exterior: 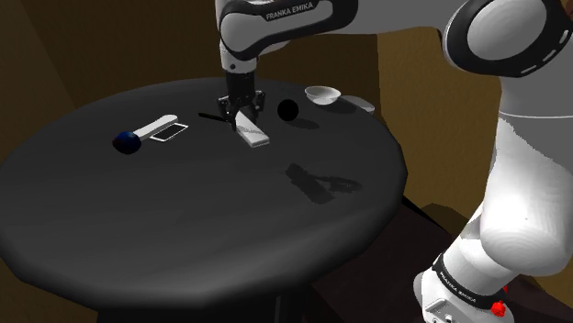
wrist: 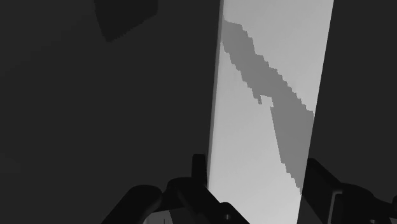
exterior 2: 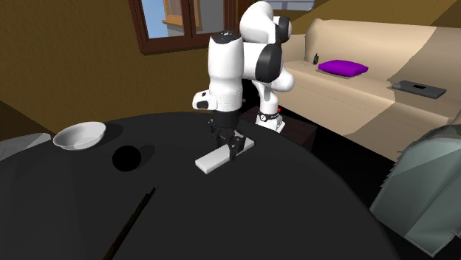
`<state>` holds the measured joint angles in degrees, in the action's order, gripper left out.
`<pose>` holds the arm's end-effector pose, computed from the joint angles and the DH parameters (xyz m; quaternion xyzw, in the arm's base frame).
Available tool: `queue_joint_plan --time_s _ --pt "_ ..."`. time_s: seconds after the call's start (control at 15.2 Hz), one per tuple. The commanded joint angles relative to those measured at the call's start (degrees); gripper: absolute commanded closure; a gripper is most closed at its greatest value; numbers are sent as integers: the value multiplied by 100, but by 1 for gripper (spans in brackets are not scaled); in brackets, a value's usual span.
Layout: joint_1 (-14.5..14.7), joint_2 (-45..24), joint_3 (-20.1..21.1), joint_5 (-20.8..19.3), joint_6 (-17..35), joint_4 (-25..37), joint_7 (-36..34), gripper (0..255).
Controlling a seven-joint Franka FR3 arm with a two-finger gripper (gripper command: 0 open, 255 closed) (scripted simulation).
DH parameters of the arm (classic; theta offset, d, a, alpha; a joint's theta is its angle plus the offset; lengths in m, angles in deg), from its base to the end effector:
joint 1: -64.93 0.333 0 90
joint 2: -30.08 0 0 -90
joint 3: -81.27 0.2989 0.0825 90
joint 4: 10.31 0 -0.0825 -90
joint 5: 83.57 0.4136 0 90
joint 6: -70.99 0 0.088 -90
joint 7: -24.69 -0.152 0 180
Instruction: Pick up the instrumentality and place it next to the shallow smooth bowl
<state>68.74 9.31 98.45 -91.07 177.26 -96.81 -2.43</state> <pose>0.6538 0.2132 0.3949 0.9990 -0.0442 0.0038 0.0096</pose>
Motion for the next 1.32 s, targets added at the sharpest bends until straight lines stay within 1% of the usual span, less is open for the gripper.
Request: queue_joint_plan --time_s 0.0,0.26,0.59,0.92,1.25 --pt "-213 199 -61 77 82 -259 271 255" --pt "-580 449 -207 187 203 -598 781 255" --pt "-1006 639 -417 291 293 -845 1425 255" --pt "-1407 694 -644 363 328 -909 2066 255" --pt "-1792 618 -872 415 308 -792 2693 255"
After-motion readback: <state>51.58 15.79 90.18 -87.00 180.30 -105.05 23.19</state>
